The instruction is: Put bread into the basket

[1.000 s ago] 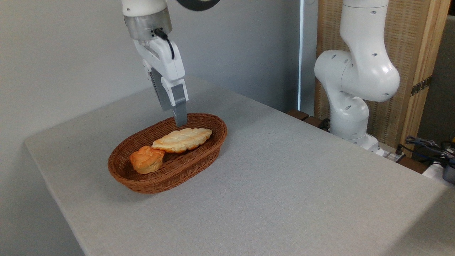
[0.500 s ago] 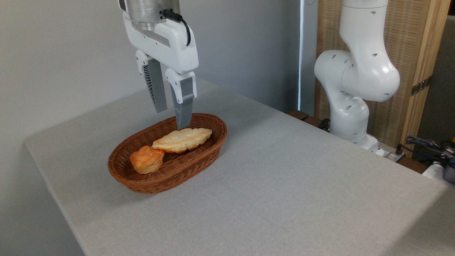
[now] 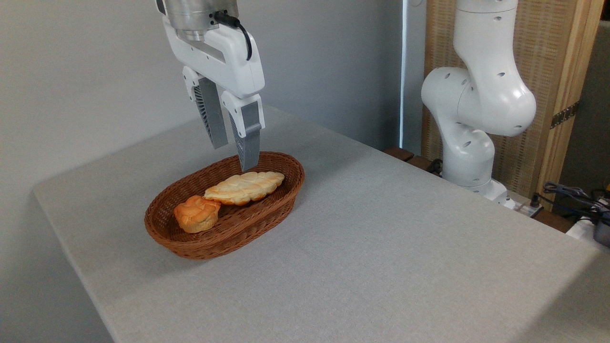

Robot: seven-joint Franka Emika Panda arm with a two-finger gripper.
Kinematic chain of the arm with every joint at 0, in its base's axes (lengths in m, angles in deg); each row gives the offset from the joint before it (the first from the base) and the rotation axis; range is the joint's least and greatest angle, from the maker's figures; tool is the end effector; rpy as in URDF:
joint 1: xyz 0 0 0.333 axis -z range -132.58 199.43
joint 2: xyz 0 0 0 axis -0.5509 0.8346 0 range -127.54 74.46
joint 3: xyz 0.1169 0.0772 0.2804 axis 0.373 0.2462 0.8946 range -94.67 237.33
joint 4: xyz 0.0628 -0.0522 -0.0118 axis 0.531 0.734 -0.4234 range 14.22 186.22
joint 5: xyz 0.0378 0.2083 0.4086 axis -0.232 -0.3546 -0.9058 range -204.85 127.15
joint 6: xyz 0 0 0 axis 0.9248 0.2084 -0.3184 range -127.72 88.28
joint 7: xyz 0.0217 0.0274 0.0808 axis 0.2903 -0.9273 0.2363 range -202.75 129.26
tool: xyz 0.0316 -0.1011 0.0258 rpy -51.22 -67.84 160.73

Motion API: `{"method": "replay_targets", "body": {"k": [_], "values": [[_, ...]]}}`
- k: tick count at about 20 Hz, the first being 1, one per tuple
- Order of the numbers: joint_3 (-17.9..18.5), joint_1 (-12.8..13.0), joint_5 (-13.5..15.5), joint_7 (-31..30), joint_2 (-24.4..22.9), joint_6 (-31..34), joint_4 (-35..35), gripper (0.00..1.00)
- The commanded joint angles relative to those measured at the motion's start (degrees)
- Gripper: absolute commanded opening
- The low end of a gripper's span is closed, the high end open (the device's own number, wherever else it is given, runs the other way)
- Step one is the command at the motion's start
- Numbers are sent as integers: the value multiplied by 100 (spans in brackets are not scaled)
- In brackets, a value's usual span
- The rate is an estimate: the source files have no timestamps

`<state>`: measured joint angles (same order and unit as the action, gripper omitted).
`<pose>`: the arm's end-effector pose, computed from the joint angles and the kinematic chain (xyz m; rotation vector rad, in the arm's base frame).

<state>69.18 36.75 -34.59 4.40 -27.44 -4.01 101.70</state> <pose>0.6170 -0.0673 0.6180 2.8245 -1.2150 0.0527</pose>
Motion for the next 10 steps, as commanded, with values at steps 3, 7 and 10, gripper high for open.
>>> {"method": "replay_targets", "body": {"k": [3, 7, 10], "values": [[48, -8, 14, 61, 125, 191, -165, 100], [48, -8, 40, -131, 142, 191, -174, 100], [39, -8, 23, -361, 142, 182, -174, 100]]}}
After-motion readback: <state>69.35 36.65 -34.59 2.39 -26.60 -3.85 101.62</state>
